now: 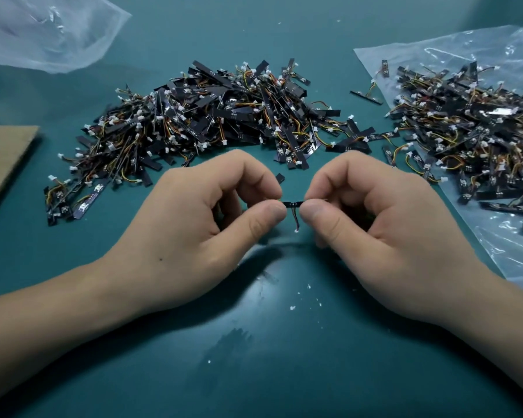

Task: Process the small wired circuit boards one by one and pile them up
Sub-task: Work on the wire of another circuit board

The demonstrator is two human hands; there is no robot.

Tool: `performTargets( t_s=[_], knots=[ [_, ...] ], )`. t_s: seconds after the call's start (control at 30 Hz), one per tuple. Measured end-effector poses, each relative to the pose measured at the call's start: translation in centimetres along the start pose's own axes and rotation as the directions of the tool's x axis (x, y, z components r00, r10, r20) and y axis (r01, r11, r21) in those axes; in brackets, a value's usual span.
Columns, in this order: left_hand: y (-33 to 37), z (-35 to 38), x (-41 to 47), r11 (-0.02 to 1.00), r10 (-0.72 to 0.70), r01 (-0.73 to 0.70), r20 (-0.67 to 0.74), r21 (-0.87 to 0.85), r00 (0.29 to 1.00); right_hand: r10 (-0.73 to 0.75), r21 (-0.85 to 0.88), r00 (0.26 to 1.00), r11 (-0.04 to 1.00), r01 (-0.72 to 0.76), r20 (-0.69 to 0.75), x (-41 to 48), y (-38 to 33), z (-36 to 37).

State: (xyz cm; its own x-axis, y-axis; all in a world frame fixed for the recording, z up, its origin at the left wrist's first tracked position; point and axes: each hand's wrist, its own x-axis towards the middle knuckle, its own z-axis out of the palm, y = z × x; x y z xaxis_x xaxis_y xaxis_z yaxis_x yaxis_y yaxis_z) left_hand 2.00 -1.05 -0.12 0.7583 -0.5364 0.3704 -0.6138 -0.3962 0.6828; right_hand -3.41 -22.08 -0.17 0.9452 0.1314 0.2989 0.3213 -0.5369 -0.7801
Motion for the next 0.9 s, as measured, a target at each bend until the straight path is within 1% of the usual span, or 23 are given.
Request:
performTargets(
  t_s=[0.07,0.17,0.27,0.37,0.5,0.6,0.77,0.9],
  knots=[
    [0.02,-0.08,0.0,1.0,0.021,-0.021,-0.007,0.005,1.0,0.002,-0.002,1.0,1.0,-0.002,-0.001,-0.09,-0.02,-0.08],
    [0.16,-0.33,-0.07,0.999,0.037,-0.037,-0.012,0.014,0.999,-0.002,-0.008,0.999,1.0,0.003,0.037,-0.11,-0.27,-0.02],
    [0.06,-0.31,-0.06,0.999,0.028,-0.028,0.009,-0.027,1.0,0.002,-0.002,0.999,1.0,-0.002,0.033,-0.17,-0.35,0.03],
    [-0.16,-0.28,-0.04,0.998,0.01,-0.01,-0.006,-0.07,1.0,0.004,-0.013,1.0,1.0,-0.004,0.011,-0.16,-0.2,0.11],
    [-0.24,-0.37,-0.08,0.998,0.025,-0.024,0.012,-0.062,1.0,-0.005,-0.019,1.0,1.0,0.005,0.02,-0.09,-0.21,0.04],
    [-0.22,-0.35,-0.02,0.999,0.044,-0.044,0.034,-0.024,0.998,-0.015,-0.048,0.999,0.999,0.017,0.032,-0.13,-0.24,-0.05],
    [-0.28,-0.29,0.08,0.998,0.051,-0.053,0.072,0.022,0.996,-0.019,-0.048,0.998,0.999,0.022,0.063,-0.25,-0.14,-0.19],
    [-0.41,-0.28,0.01,0.998,0.051,-0.054,0.124,0.024,0.991,-0.029,-0.08,0.996,0.996,0.036,0.083,-0.37,-0.09,-0.28]
  ],
)
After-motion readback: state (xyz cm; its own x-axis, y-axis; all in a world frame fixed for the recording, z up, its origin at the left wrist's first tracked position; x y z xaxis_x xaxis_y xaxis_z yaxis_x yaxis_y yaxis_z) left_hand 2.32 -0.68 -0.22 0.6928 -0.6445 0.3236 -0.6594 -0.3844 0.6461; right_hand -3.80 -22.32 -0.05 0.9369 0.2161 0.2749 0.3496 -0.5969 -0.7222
